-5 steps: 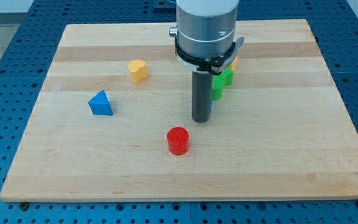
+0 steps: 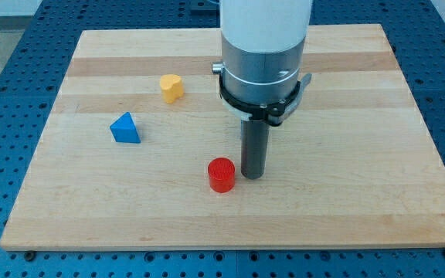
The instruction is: Place the red circle left to the green circle
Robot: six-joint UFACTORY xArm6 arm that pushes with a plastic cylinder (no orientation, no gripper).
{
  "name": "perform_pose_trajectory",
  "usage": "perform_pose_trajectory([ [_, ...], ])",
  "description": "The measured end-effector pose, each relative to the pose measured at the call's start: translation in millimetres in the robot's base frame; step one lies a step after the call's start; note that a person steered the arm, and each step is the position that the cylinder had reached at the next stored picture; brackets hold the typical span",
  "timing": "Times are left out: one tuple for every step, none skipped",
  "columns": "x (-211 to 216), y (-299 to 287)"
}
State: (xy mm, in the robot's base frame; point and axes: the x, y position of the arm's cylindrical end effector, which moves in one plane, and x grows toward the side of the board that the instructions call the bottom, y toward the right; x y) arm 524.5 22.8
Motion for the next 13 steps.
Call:
perform_pose_trajectory([
  [2.2, -13.6],
  [6.1, -33.0],
  [14.7, -38.8],
  [40.2, -38.8],
  [56.8, -42.1],
  [51.6, -59.3],
  [35.8, -67.3],
  [18.1, -72.5],
  [0.1, -85.2],
  [3.7, -91.2],
  [4.2, -107.3],
  [1.9, -126.5],
  [-8.0, -128.6],
])
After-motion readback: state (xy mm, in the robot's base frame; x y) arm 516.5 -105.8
